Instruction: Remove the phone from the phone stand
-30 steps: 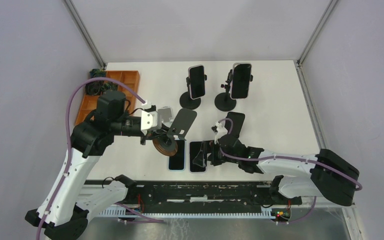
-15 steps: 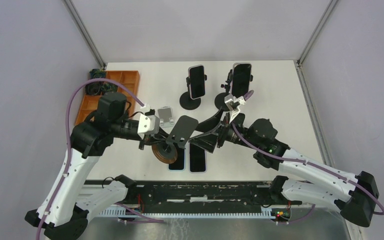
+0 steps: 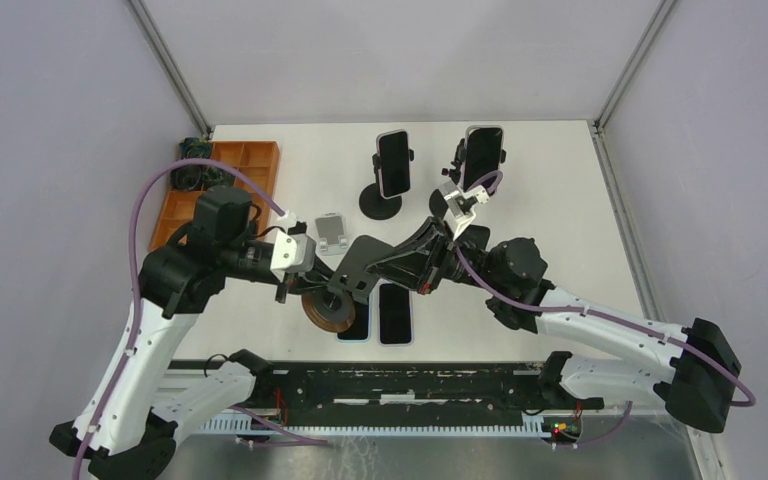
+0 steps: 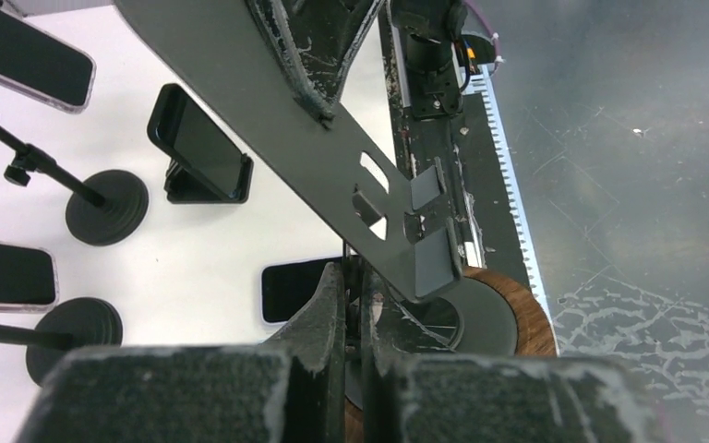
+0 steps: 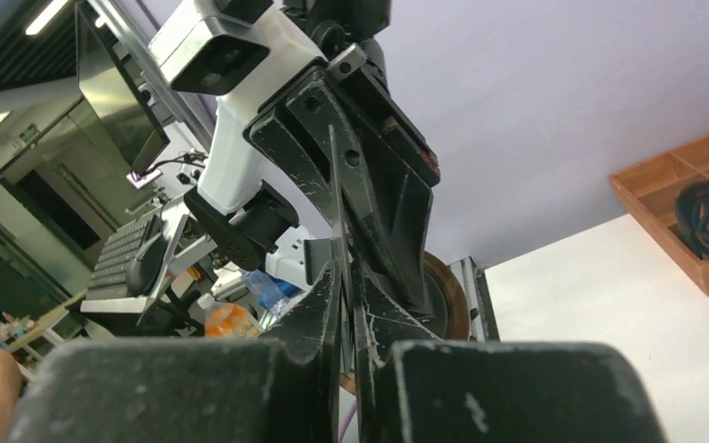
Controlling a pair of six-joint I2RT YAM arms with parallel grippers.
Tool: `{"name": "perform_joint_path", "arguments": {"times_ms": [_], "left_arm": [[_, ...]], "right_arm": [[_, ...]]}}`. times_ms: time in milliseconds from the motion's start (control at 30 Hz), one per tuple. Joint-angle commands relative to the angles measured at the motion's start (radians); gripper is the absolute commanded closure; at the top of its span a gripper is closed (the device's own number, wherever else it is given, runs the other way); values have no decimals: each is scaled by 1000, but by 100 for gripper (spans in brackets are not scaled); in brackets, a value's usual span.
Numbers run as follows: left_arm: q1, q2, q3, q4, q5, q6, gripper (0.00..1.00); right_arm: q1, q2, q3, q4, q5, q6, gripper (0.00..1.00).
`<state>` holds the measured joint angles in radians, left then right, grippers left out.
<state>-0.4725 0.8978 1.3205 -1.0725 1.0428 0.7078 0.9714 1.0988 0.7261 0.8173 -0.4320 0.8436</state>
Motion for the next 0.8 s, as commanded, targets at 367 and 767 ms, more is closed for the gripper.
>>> {"name": "perform_joint_path", "arguments": {"times_ms": [367, 767], "left_arm": [[-5, 44, -30, -115, 53, 85, 0], [-5, 211, 16, 58, -1, -129, 9]], "right_arm": [[-8, -99, 86, -429, -6, -476, 100], [-7, -38, 108, -490, -105, -623, 100]]}}
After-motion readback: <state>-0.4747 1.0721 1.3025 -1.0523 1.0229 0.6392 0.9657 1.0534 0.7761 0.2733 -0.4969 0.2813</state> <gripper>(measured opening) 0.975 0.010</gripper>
